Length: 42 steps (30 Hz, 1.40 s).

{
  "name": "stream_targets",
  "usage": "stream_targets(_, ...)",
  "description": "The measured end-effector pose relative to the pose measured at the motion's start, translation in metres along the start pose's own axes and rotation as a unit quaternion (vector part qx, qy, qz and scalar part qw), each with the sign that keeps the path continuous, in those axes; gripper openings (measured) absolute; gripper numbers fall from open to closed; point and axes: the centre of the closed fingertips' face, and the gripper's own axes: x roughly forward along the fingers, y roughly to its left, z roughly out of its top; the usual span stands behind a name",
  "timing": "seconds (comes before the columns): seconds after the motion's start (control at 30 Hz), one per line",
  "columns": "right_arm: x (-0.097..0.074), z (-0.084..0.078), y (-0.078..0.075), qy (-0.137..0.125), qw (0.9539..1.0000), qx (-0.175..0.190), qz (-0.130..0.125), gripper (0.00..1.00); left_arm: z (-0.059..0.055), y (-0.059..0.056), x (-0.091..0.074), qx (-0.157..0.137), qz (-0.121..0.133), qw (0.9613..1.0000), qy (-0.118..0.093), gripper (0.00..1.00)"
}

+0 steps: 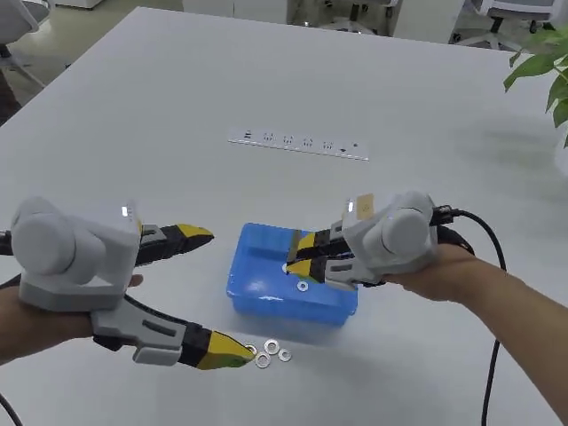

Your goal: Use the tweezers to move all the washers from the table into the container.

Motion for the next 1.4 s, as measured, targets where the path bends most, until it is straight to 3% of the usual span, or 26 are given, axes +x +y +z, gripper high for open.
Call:
stream_targets(0.53,0.024,-0.018,-0.001,0.014,0.9997,0.010,0.019,0.09,0.002,0.010,-0.001,-0.003,0.001,0.9999,-0.011,0.96)
stream_targets(0.87,0.035,-0.026,0.002,0.018,0.9992,0.014,0.032,0.09,0.002,0.024,0.005,0.002,0.001,0.9999,-0.013,0.79)
stream_targets(1.1,0.037,-0.024,0.000,0.009,0.9992,0.020,0.033,0.09,0.004,0.032,0.014,0.030,-0.003,0.9995,-0.005,0.57)
stream_targets(1.4,0.037,-0.023,0.000,0.008,0.9992,0.020,0.035,0.10,0.018,0.040,0.035,0.054,-0.019,0.9983,-0.008,0.39)
